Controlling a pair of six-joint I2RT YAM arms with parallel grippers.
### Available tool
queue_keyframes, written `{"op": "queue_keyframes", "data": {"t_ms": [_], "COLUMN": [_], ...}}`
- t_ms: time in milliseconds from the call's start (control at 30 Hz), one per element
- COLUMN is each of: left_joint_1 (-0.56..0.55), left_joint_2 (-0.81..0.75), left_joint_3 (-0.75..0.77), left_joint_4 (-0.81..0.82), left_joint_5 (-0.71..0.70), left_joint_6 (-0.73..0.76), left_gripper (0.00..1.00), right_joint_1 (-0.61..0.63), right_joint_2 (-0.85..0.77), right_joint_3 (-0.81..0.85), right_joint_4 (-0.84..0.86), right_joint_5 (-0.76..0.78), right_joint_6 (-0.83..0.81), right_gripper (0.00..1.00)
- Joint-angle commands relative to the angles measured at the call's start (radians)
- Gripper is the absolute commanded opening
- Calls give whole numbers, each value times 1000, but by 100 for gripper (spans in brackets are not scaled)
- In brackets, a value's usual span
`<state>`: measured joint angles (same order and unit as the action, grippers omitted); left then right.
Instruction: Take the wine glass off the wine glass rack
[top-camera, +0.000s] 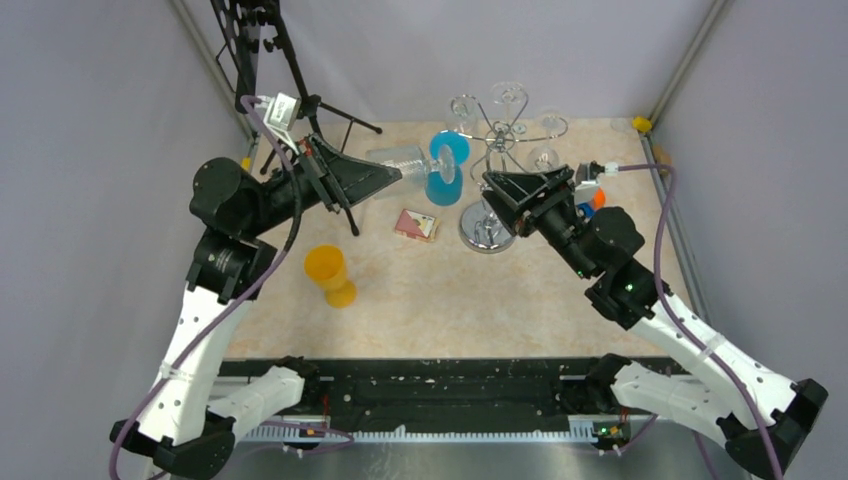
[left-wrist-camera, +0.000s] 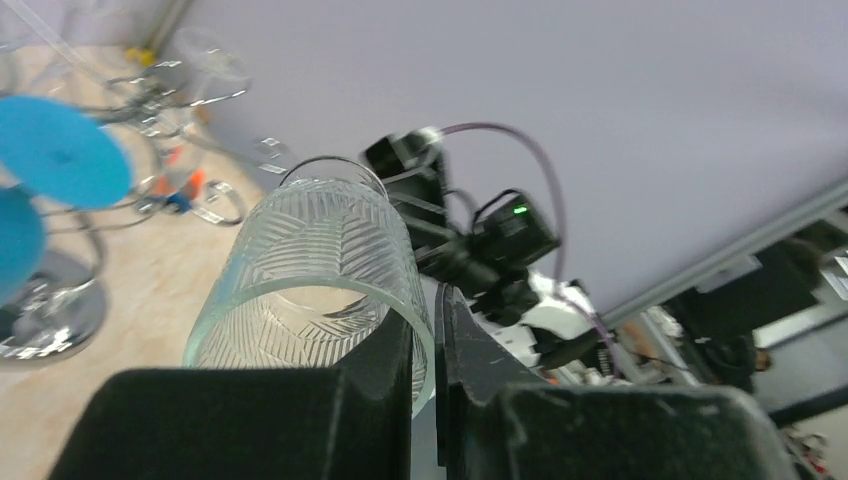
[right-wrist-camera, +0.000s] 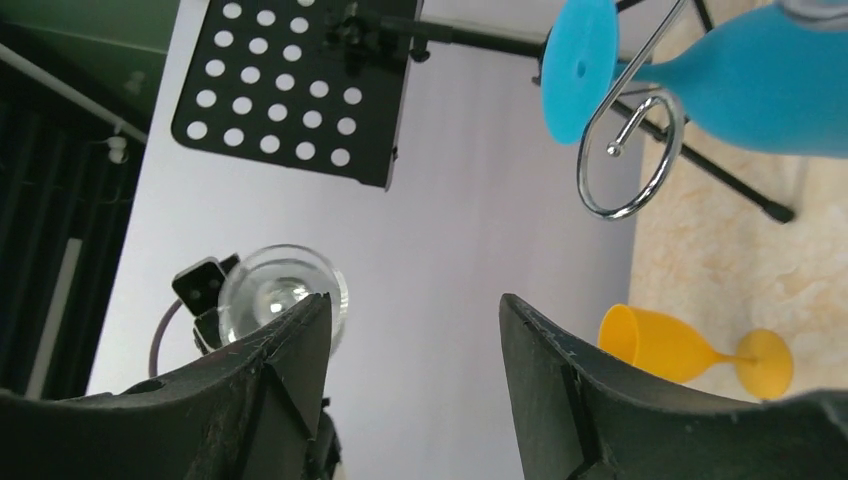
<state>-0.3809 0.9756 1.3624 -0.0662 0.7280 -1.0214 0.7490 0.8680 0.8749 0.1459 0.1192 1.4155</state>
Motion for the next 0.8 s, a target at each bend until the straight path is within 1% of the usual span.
{"op": "queue_keyframes", "data": {"t_ms": [0,67,233,333,567,700,767], "left_joint_1": [-3,-4,-23,-68,-209,-255,-271], "left_joint_2": [-6,-8,11,48,200,293,314], "left_joint_3": [76,71,37,34,29,13,-19], "left_joint_4": [-338,-407,-550,-648,-793,-878,-888], "left_joint_5": [-126,-155,-232,-346,-617,-706,-719], "left_joint_6": [310,365,444,490,514,503,488], "left_gripper": [0,0,0,0,0,0,0], "right_joint_1": [7,7,7,7,7,7,7], "right_joint_2": [-59,-77,-109,-115,-132,-146,-155], "right_joint_3": [88,100,123,133,115,109,104], "right_joint_4": [-107,-143,-207,-236,-258,-278,-287], "right_joint_5": [100,138,195,216,236,251,261], "right_joint_6": [-107,-131,-178,-191,-164,-154,-151], "right_gripper": [62,61,61,60,59,58,58]}}
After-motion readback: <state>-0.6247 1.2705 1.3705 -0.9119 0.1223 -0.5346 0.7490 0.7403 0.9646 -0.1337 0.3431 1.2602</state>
